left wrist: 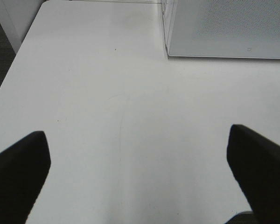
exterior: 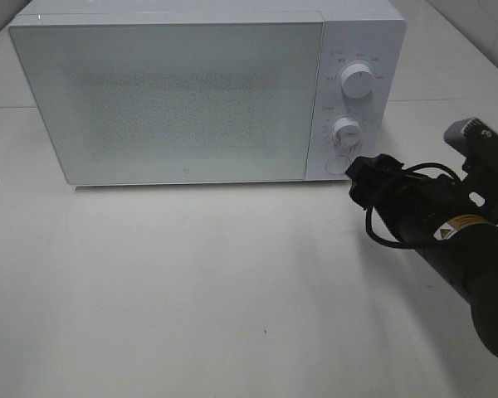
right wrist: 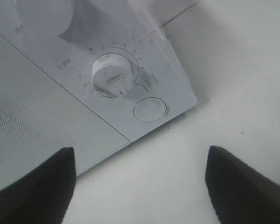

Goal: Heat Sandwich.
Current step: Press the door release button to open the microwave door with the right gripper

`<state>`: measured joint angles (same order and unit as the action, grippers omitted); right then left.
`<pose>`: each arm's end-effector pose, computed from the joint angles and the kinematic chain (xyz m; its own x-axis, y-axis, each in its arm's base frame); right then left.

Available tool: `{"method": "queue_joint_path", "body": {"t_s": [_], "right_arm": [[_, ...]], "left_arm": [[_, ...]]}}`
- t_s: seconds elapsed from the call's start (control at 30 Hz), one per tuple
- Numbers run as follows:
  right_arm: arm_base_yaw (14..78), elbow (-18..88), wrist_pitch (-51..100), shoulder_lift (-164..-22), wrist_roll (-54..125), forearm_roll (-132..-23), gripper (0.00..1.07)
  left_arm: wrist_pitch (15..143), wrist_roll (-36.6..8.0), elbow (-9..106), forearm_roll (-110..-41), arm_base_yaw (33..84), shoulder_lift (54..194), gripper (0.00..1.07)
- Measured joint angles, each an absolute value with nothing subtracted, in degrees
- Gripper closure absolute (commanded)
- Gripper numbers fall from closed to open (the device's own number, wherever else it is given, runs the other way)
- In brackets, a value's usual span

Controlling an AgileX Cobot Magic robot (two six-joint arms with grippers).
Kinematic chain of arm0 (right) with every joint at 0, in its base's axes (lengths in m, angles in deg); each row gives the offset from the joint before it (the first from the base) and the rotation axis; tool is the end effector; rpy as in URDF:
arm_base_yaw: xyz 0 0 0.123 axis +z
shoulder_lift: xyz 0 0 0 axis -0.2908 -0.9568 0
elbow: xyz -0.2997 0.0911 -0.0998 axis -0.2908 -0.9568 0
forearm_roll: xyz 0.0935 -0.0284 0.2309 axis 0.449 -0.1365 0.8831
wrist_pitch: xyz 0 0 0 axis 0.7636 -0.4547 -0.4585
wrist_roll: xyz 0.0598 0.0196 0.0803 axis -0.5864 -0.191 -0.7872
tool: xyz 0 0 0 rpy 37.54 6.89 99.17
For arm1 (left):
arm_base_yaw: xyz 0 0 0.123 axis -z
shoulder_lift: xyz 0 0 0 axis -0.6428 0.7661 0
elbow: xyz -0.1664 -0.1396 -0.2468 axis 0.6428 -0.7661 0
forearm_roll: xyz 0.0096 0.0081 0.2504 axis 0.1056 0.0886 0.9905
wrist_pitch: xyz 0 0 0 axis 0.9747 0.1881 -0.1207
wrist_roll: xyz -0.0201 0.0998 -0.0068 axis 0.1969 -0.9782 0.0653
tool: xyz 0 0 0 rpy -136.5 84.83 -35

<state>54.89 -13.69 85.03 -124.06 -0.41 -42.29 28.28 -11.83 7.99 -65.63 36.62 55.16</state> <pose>0.2368 0.1177 0.1765 -0.2509 0.6167 -0.7461 0.0828 0.7816 0.6182 -0.0431 -0.0095 0.2755 -0.4481 -0.0406 -0.8930 -0.0040 0.9990 -0.0434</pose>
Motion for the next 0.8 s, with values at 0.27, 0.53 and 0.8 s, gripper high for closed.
{"method": "queue_joint_path", "body": {"t_s": [0.27, 0.53, 0.8], "right_arm": [[54.89, -13.69, 85.03, -124.06, -29.40, -42.29, 0.34], [54.95, -13.69, 85.03, -124.06, -41.83, -41.83, 0.54], [54.95, -13.69, 83.88, -124.06, -50.89, -39.77, 1.04]], "left_arm": [[28.28, -11.83, 7.99, -65.63, 36.62, 55.16, 0.09], [28.28, -11.83, 7.99, -65.63, 36.62, 55.16, 0.09], [28.28, -11.83, 7.99, -65.63, 36.62, 55.16, 0.09]]}}
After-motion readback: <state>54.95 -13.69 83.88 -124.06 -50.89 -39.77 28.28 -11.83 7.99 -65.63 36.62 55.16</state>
